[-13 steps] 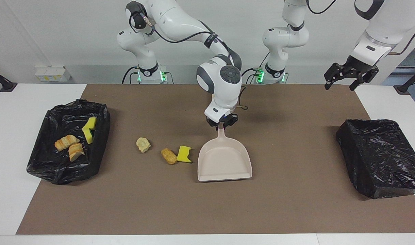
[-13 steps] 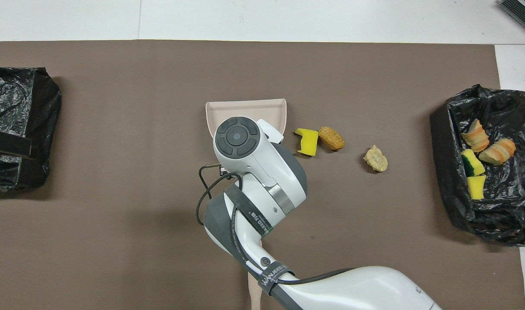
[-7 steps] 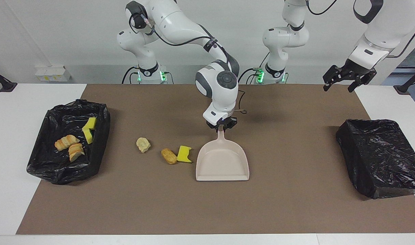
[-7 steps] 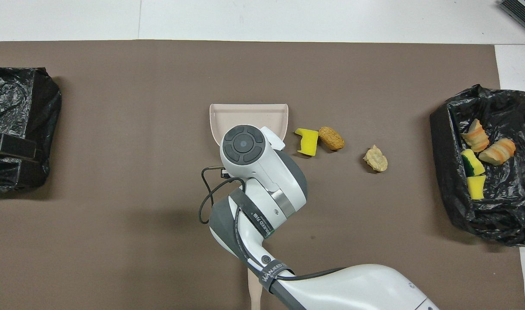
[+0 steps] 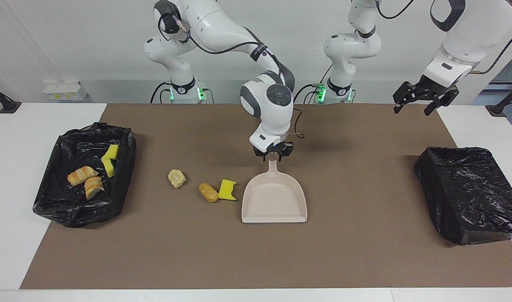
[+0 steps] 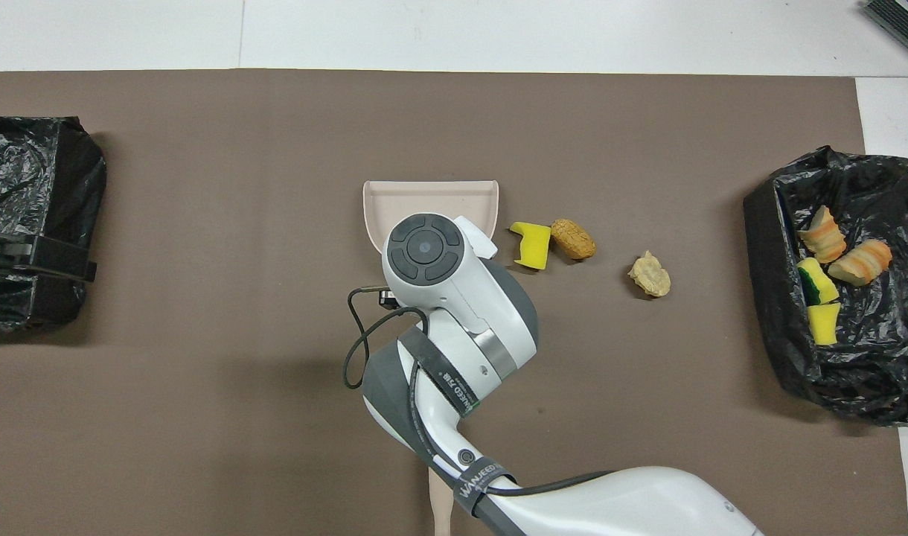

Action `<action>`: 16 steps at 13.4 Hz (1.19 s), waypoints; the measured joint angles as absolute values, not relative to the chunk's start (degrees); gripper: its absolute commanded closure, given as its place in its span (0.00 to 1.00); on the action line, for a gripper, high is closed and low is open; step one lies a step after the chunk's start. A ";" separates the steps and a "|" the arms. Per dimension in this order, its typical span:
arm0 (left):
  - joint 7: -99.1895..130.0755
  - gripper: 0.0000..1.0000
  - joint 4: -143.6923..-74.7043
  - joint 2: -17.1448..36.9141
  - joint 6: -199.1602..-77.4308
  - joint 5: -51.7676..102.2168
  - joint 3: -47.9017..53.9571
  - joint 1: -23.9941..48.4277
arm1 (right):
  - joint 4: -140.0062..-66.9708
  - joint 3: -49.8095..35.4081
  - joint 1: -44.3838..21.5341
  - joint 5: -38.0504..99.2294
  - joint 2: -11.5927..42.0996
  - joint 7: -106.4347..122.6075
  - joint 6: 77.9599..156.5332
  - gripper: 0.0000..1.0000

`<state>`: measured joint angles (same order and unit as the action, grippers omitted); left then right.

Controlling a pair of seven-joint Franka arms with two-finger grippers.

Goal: Sweep and dump trash in bin
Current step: 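Lower the dustpan beside the remaining pieces and release the right gripper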

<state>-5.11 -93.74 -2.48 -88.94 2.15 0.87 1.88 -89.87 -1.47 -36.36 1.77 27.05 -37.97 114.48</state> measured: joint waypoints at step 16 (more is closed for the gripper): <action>12.61 0.00 -104.04 6.66 -114.86 2.69 1.38 23.40 | -137.18 -1.72 -50.86 7.89 -11.01 -52.09 124.26 0.00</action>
<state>12.61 -104.04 6.66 -114.86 2.69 1.38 23.40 -137.18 -1.72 -50.86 7.89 -11.01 -52.09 124.26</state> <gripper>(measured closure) 0.000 0.000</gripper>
